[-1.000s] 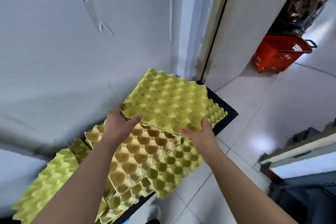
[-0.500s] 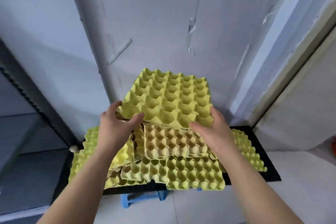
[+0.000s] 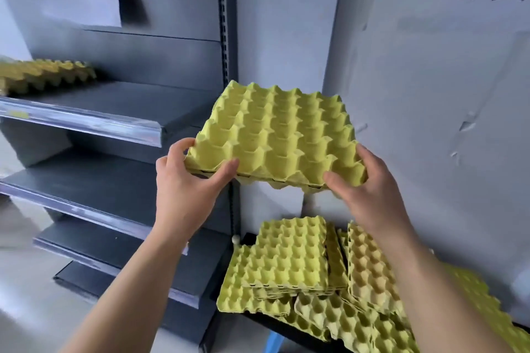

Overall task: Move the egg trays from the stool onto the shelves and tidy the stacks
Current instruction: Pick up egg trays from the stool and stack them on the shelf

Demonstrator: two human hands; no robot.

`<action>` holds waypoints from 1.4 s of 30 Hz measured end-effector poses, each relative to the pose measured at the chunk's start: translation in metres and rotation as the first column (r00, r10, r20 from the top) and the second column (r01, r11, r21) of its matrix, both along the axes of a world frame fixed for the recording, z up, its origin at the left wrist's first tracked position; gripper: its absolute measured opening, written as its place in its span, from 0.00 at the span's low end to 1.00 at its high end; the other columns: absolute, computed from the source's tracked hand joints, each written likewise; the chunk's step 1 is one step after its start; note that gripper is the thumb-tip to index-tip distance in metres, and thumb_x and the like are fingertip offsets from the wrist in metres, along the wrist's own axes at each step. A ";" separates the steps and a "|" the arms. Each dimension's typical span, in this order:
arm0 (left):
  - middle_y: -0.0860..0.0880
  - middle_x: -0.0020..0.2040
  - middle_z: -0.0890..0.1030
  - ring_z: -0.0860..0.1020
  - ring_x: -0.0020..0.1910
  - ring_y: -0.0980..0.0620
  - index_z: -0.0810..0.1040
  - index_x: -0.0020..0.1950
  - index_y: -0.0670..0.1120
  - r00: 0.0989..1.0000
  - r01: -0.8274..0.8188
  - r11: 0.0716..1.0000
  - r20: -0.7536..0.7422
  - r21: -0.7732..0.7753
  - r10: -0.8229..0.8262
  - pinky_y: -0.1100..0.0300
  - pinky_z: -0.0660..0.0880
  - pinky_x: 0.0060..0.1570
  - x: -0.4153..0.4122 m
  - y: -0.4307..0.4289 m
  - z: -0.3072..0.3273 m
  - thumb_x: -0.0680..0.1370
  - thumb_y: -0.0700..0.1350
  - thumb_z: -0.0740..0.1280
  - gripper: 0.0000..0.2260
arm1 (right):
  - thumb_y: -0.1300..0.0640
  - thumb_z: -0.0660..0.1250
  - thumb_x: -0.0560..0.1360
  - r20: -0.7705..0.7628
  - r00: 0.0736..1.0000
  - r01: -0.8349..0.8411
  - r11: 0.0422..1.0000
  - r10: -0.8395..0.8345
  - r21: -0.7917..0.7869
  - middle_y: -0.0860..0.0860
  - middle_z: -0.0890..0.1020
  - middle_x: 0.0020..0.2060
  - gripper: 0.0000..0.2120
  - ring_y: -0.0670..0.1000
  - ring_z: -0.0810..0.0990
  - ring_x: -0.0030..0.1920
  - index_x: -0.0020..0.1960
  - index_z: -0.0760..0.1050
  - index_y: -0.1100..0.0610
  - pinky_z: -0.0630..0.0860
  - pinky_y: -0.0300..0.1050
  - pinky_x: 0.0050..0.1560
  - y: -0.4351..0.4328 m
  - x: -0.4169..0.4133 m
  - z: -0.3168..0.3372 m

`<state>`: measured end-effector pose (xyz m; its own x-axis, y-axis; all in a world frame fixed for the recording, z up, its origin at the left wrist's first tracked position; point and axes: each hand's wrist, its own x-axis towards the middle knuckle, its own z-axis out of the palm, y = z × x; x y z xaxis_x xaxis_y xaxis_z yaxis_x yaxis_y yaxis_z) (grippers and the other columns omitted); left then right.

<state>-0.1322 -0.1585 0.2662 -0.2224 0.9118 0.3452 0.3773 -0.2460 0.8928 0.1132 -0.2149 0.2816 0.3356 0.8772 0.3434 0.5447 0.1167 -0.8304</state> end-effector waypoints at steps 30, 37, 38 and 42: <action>0.46 0.61 0.75 0.74 0.58 0.48 0.70 0.68 0.51 0.942 -0.328 0.943 -0.050 0.062 0.331 0.48 0.71 0.63 -0.449 0.253 0.063 0.59 0.73 0.70 0.44 | 0.37 0.67 0.61 0.038 0.929 -0.369 0.928 0.367 0.051 0.47 0.79 0.52 0.23 0.47 0.79 0.50 0.54 0.75 0.44 0.78 0.53 0.53 0.332 -0.433 0.071; 0.45 0.60 0.77 0.76 0.57 0.48 0.71 0.68 0.51 0.917 -0.391 0.917 -0.046 0.081 0.395 0.47 0.73 0.61 -0.535 0.318 0.058 0.58 0.76 0.69 0.45 | 0.34 0.65 0.59 0.068 0.920 -0.387 0.922 0.385 0.022 0.47 0.79 0.55 0.31 0.49 0.78 0.54 0.59 0.74 0.46 0.76 0.54 0.56 0.406 -0.521 0.072; 0.45 0.59 0.77 0.77 0.57 0.48 0.71 0.68 0.51 0.914 -0.399 0.914 -0.040 0.079 0.403 0.47 0.73 0.61 -0.546 0.326 0.058 0.57 0.76 0.68 0.46 | 0.33 0.65 0.59 0.074 0.921 -0.385 0.923 0.382 0.020 0.47 0.78 0.56 0.33 0.49 0.78 0.55 0.61 0.73 0.47 0.76 0.54 0.57 0.414 -0.532 0.073; 0.45 0.58 0.77 0.77 0.55 0.47 0.71 0.67 0.51 0.913 -0.400 0.912 -0.041 0.088 0.405 0.48 0.73 0.61 -0.599 0.366 0.057 0.56 0.76 0.67 0.45 | 0.30 0.64 0.58 0.098 0.929 -0.362 0.932 0.358 0.023 0.48 0.76 0.61 0.42 0.50 0.76 0.60 0.67 0.69 0.51 0.74 0.54 0.61 0.449 -0.584 0.073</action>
<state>-0.7314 0.2080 0.3235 -0.5429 0.7195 0.4332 0.5085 -0.1289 0.8514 -0.4703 0.2337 0.3542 -0.0342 0.9182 0.3945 0.5331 0.3507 -0.7700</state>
